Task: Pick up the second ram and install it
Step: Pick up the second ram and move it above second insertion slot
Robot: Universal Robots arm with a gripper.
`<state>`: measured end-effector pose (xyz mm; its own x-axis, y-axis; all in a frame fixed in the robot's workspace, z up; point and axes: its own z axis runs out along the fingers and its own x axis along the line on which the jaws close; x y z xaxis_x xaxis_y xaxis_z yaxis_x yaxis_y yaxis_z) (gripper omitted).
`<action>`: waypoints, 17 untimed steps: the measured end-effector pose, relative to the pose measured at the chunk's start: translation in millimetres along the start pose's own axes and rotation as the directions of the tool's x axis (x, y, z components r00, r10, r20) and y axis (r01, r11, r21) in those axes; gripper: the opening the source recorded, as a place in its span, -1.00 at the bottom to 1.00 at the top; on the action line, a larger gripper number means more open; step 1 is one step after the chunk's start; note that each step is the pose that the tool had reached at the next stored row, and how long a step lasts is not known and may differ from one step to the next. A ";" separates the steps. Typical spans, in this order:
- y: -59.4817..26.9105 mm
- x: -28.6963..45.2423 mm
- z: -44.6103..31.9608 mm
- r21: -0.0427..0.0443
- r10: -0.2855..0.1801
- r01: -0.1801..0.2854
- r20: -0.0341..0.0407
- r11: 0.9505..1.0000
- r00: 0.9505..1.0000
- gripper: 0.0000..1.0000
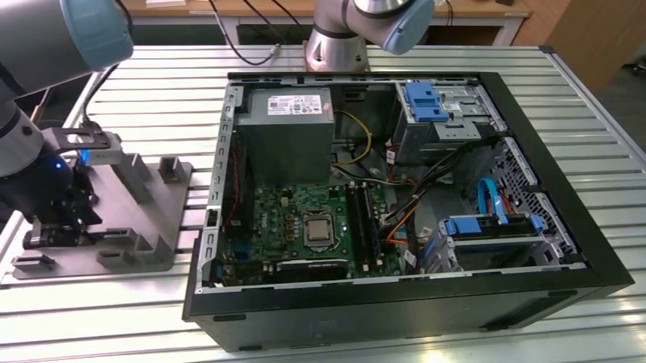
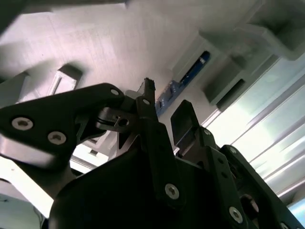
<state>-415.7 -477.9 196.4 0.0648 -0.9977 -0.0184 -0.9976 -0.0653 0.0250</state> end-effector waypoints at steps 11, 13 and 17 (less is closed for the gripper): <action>8.4 5.9 4.1 0.002 -0.001 0.001 0.024 1.000 1.000 -0.17; 8.5 7.6 4.6 0.002 -0.001 0.001 0.025 1.000 1.000 -0.17; 8.5 7.7 4.7 0.002 -0.001 0.001 0.025 1.000 1.000 -0.17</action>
<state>-423.8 -486.0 191.8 0.0648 -0.9969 -0.0437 -0.9976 -0.0658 0.0234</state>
